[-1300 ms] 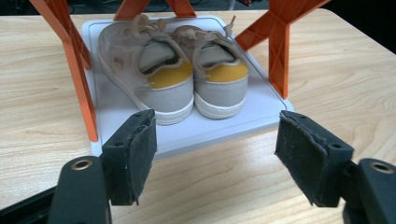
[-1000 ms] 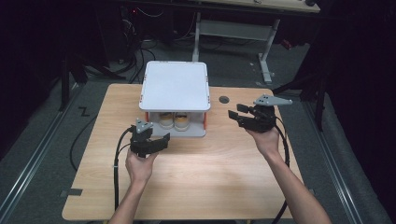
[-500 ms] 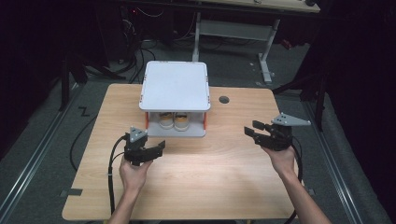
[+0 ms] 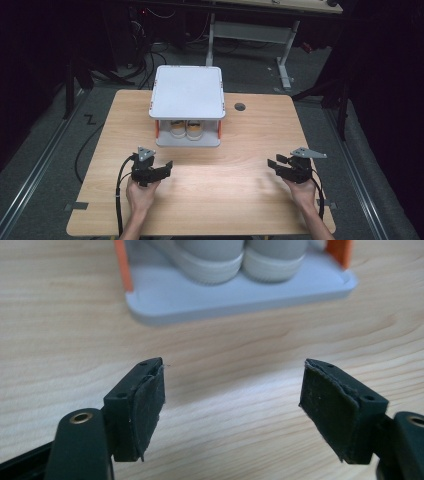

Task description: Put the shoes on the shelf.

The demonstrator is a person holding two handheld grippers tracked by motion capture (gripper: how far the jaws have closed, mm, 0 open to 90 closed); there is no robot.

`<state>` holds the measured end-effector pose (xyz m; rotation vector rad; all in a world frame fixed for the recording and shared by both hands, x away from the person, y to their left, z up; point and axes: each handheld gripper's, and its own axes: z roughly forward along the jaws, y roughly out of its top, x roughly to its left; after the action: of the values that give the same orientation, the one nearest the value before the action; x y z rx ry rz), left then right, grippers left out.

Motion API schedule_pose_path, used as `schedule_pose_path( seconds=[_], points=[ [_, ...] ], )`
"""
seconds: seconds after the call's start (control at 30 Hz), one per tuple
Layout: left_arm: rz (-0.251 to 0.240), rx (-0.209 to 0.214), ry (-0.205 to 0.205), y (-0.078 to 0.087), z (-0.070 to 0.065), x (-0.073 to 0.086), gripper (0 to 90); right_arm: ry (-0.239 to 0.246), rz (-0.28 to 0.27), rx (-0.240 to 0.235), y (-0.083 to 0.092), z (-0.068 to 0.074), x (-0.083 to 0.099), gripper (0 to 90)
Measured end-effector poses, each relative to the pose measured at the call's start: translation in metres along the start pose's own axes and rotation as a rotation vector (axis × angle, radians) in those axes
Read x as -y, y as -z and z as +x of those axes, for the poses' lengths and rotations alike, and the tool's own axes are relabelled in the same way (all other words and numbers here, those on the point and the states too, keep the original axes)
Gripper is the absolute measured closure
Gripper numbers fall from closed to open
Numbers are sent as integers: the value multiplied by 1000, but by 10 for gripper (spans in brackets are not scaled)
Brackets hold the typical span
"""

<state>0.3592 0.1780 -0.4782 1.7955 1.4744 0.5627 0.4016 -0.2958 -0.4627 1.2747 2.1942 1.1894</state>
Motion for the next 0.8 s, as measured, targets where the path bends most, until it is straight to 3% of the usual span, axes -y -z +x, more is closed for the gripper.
schedule_pose_path(
  seconds=[0.3, 0.43, 0.5, 0.8],
  points=[
    [76, -66, -28, -18, 4, 14, 257, 28, 84, 83, -21, -3, 19, 484],
    [65, -87, -41, -20, 3, 16, 255, 45, 104, 115, -28, -4, 25, 466],
    [42, -103, -66, -22, 2, 18, 255, 59, 97, 131, -29, -3, 25, 463],
    [41, -111, -54, -22, 2, 18, 250, 56, 99, 145, -31, -3, 25, 437]
  ],
)
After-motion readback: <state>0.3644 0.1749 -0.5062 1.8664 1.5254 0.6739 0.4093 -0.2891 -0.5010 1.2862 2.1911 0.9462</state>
